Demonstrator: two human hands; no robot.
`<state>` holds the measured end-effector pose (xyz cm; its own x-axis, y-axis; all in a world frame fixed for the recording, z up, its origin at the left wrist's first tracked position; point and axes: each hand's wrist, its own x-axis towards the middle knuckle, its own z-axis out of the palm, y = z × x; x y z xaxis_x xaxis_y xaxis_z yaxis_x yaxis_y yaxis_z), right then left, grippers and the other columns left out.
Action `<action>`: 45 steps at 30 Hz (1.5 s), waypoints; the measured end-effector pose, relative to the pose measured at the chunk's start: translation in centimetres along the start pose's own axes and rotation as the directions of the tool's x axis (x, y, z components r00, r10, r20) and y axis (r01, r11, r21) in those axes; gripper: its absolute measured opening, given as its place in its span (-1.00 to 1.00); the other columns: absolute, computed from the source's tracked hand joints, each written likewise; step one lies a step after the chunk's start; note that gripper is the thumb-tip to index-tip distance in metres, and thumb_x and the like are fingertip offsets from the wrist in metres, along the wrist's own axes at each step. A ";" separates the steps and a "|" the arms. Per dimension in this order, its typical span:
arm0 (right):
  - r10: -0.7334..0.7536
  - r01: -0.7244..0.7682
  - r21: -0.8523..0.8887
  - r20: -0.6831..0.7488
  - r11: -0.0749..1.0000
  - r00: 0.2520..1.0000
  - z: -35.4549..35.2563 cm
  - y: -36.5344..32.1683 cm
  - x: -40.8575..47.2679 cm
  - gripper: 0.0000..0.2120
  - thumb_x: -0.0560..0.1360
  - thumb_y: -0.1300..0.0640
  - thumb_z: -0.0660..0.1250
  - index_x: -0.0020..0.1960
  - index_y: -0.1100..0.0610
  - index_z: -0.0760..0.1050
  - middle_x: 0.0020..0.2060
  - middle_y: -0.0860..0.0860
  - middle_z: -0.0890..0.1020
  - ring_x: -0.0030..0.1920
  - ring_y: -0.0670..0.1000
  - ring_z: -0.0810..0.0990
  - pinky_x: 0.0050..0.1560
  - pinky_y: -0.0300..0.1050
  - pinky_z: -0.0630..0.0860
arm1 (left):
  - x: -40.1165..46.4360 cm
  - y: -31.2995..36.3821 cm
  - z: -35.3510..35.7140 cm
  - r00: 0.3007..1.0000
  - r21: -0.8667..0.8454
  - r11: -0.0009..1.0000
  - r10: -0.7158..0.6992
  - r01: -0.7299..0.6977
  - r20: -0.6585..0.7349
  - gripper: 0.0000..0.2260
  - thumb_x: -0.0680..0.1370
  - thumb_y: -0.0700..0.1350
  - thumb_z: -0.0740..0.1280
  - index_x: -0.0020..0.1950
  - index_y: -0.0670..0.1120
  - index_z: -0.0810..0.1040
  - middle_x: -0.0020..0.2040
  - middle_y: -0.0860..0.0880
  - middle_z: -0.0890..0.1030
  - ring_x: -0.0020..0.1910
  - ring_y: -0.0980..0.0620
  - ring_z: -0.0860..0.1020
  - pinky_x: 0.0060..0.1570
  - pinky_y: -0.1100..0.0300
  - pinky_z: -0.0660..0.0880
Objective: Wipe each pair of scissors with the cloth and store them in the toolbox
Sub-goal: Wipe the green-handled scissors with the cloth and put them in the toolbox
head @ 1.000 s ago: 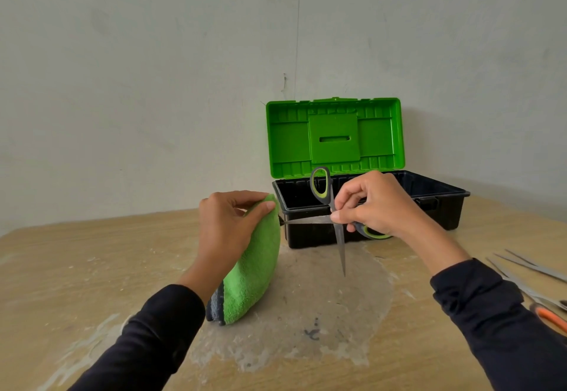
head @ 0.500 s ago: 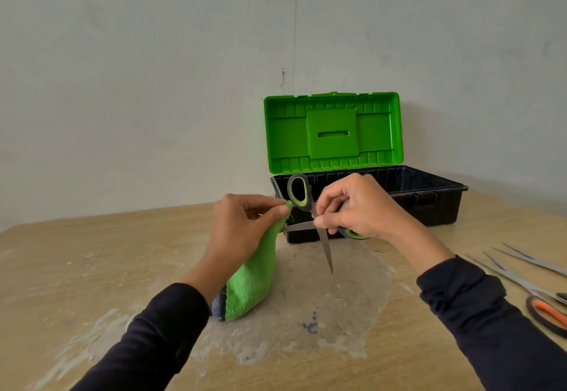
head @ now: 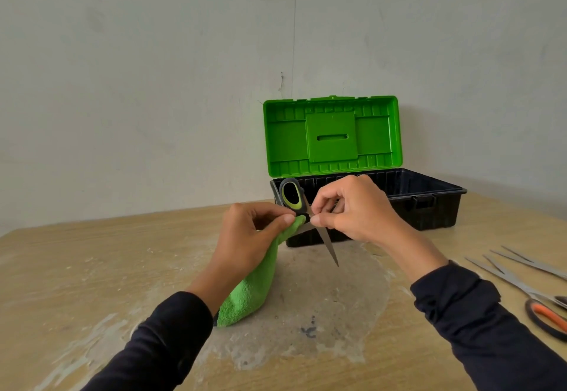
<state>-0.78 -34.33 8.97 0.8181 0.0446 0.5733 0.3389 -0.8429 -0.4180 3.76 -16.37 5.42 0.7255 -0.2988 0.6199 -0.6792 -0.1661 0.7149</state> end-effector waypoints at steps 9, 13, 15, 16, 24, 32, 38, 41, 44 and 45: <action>0.004 -0.005 0.079 0.006 0.997 1.000 0.3 0.2 0.2 -0.89 0.29 0.14 0.51 -0.35 0.02 0.59 -0.42 -0.07 0.65 -0.37 -0.10 0.63 -0.17 0.06 0.62 | 0.4 -0.4 -0.6 0.982 0.131 0.991 -0.004 -0.021 0.188 -0.88 0.43 -0.19 0.43 -0.05 -0.08 0.67 -0.07 0.01 0.67 -0.11 0.17 0.63 -0.02 0.31 0.54; 0.002 -0.006 0.111 0.040 0.994 0.999 0.3 -0.2 0.1 -0.91 0.31 0.20 0.50 -0.32 0.11 0.60 -0.41 0.00 0.66 -0.40 -0.11 0.65 -0.17 -0.03 0.64 | 0.4 -0.1 -0.4 0.989 0.291 0.955 0.022 -0.065 0.148 -0.93 0.37 -0.08 0.48 -0.19 0.08 0.66 -0.21 0.13 0.66 -0.22 0.24 0.56 -0.23 0.41 0.43; -0.014 0.010 0.111 0.033 0.994 0.999 0.4 -0.5 0.1 -0.91 0.31 0.21 0.50 -0.31 0.13 0.60 -0.41 0.01 0.66 -0.39 -0.10 0.64 -0.19 -0.08 0.63 | 0.3 -0.1 -0.2 0.994 0.266 0.964 -0.002 -0.028 0.114 -0.93 0.35 -0.05 0.49 -0.23 0.10 0.65 -0.27 0.14 0.65 -0.31 0.27 0.52 -0.25 0.34 0.42; -0.023 0.020 0.104 0.027 0.994 0.999 0.5 -0.8 0.0 -0.91 0.30 0.20 0.51 -0.32 0.12 0.60 -0.41 -0.01 0.66 -0.39 -0.10 0.64 -0.20 -0.09 0.63 | 0.2 -0.2 -0.1 0.995 0.247 0.969 -0.012 -0.013 0.101 -0.93 0.35 -0.06 0.50 -0.24 0.09 0.64 -0.29 0.13 0.64 -0.33 0.27 0.50 -0.25 0.32 0.42; -0.018 0.019 0.099 -0.005 0.995 1.000 0.2 -0.7 0.0 -0.87 0.31 0.21 0.50 -0.36 0.08 0.58 -0.47 -0.01 0.64 -0.43 -0.10 0.64 -0.21 -0.02 0.63 | 0.1 -0.1 0.4 0.986 0.236 0.969 0.032 -0.070 0.164 -0.96 0.44 -0.09 0.41 -0.18 -0.05 0.61 -0.27 0.01 0.65 -0.26 0.07 0.59 -0.17 0.13 0.53; -0.025 0.019 0.100 0.060 0.995 0.998 -0.3 -0.5 0.0 -0.86 0.33 0.25 0.49 -0.34 0.13 0.57 -0.47 0.03 0.65 -0.45 -0.10 0.64 -0.27 -0.14 0.63 | 0.4 0.3 -0.3 0.989 0.122 0.992 -0.033 0.016 0.142 -0.95 0.37 -0.10 0.48 -0.20 -0.03 0.68 -0.27 0.00 0.69 -0.31 0.15 0.58 -0.22 0.17 0.49; 0.009 -0.017 0.194 0.042 0.981 0.999 0.4 -0.9 0.0 -0.88 0.33 0.28 0.49 -0.34 0.17 0.58 -0.47 0.07 0.65 -0.44 -0.07 0.65 -0.25 -0.15 0.63 | 0.1 0.3 0.0 0.989 0.081 0.996 -0.034 0.023 0.144 -0.93 0.38 -0.12 0.48 -0.17 -0.08 0.68 -0.29 -0.01 0.69 -0.36 0.19 0.57 -0.29 0.30 0.48; 0.030 -0.039 0.202 0.051 0.979 0.998 0.3 -0.8 -0.2 -0.86 0.33 0.26 0.49 -0.35 0.16 0.56 -0.48 0.06 0.65 -0.44 -0.06 0.65 -0.26 -0.15 0.62 | 0.2 0.3 0.0 0.981 0.161 0.986 -0.003 -0.028 0.192 -0.96 0.40 -0.09 0.46 -0.18 -0.03 0.67 -0.29 0.03 0.68 -0.33 0.16 0.58 -0.23 0.17 0.54; 0.040 -0.046 0.207 0.032 0.977 0.999 -0.2 -0.5 -0.1 -0.85 0.33 0.26 0.50 -0.35 0.15 0.56 -0.48 0.04 0.64 -0.44 -0.06 0.65 -0.30 -0.20 0.58 | 0.4 0.3 -0.5 0.979 0.218 0.975 0.006 -0.051 0.203 -0.97 0.41 -0.10 0.45 -0.17 -0.02 0.67 -0.27 0.03 0.68 -0.28 0.13 0.61 -0.17 0.16 0.55; 0.041 -0.044 0.212 0.017 0.976 0.999 -0.5 -0.3 0.0 -0.85 0.33 0.26 0.50 -0.35 0.16 0.56 -0.49 0.03 0.64 -0.44 -0.06 0.65 -0.30 -0.20 0.58 | 0.5 0.2 -0.8 0.981 0.221 0.974 0.002 -0.046 0.196 -0.97 0.41 -0.11 0.45 -0.18 -0.02 0.67 -0.27 0.03 0.68 -0.28 0.14 0.60 -0.17 0.18 0.54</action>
<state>-1.08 -34.36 9.43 0.8391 0.0193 0.5436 0.3936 -0.7112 -0.5824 4.08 -15.85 6.12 0.6883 -0.4779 0.5457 -0.7197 -0.3560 0.5961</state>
